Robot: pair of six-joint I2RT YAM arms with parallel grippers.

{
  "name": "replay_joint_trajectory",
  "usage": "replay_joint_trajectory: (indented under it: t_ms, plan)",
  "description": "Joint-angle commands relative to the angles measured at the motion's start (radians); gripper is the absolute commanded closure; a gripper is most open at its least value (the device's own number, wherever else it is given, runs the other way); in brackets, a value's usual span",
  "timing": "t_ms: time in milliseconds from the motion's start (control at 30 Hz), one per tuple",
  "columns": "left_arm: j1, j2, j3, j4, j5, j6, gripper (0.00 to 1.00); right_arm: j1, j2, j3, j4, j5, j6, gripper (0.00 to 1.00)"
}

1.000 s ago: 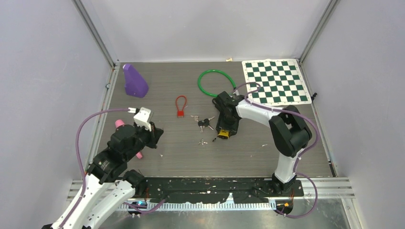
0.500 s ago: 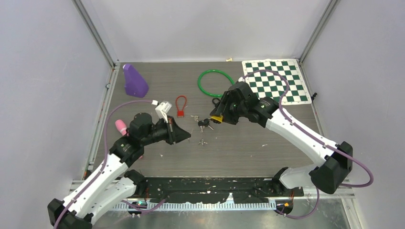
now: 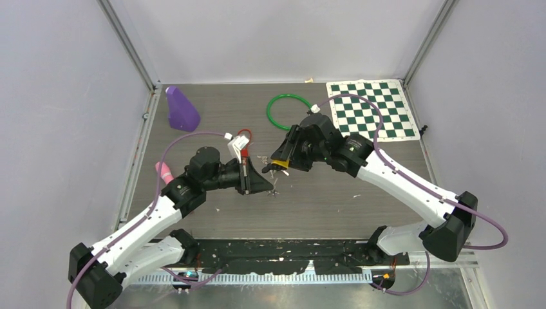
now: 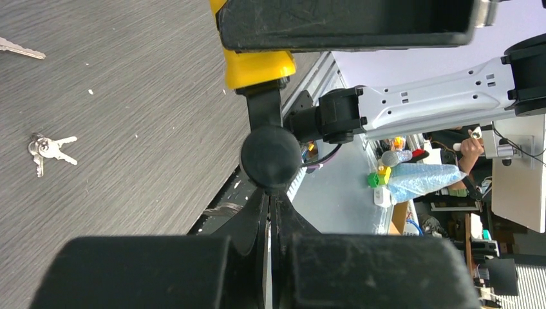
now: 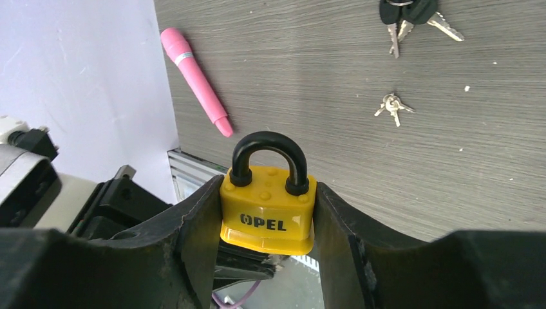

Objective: Unlock with the key

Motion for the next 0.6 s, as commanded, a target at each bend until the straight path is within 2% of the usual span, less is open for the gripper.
replay_joint_trajectory:
  t_ms: [0, 567]
  plan:
    - [-0.011, 0.007, 0.051, 0.062, 0.002, -0.014, 1.0, 0.024, -0.002, 0.073, 0.076, 0.011, 0.016, 0.95]
    - [-0.011, -0.041, 0.055, 0.045, -0.155, -0.016, 1.0, 0.074, 0.015, 0.101, 0.053, 0.066, -0.012, 0.95]
